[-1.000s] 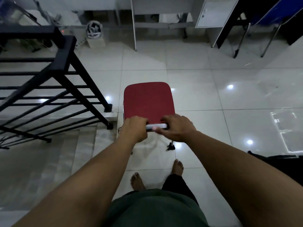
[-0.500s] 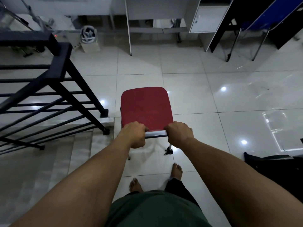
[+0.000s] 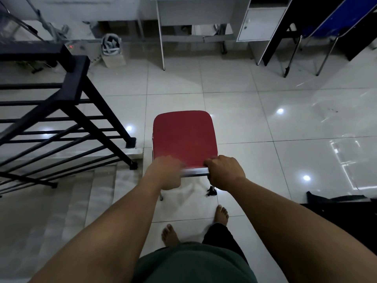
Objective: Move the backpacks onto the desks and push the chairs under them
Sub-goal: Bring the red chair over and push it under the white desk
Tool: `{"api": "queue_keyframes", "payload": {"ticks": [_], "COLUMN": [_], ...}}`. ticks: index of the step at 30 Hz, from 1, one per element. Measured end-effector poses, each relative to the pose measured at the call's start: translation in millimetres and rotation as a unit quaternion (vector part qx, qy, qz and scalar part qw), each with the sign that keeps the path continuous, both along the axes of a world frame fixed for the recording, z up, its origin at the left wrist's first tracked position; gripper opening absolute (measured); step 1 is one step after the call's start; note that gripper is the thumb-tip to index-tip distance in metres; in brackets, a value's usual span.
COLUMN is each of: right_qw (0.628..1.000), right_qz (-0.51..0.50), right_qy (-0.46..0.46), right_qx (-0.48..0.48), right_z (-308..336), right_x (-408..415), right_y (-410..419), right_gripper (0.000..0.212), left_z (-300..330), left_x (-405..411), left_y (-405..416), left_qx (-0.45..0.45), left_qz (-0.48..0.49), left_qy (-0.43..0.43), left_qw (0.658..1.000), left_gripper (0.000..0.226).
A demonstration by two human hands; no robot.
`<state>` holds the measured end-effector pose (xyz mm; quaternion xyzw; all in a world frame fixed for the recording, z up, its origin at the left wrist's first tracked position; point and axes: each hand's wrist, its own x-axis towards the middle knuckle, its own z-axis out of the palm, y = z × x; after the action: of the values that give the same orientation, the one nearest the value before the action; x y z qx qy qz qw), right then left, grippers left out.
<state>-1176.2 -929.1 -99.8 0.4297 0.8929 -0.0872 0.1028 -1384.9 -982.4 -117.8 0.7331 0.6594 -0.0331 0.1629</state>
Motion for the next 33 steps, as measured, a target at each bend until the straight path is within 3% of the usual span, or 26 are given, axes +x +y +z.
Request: {"api": "queue_keyframes", "payload": {"ticks": [9,17,33], "right_qw": [1.000,0.999,0.996], "right_qz": [0.008,-0.011,-0.031], "right_qy": [0.004,0.014,0.024], "right_qx": [0.030,0.038,0.075], "right_z": [-9.3,-12.3,-16.2], "right_x": [4.0,-6.5,-24.0], "right_y": [4.1,12.1,54.9], "right_gripper": [0.012,0.018,0.025], "left_z": [4.0,4.7,11.3], "left_x": [-2.0,-11.7,-30.1], "left_y": [4.1,19.9,72.3], "left_qx": [-0.016,-0.016,-0.036], "left_qz": [-0.026,-0.034,-0.058], "left_qy": [-0.004,0.004,0.002], "left_qw": [1.000,0.999,0.998], "left_gripper": [0.035,0.043,0.036]}}
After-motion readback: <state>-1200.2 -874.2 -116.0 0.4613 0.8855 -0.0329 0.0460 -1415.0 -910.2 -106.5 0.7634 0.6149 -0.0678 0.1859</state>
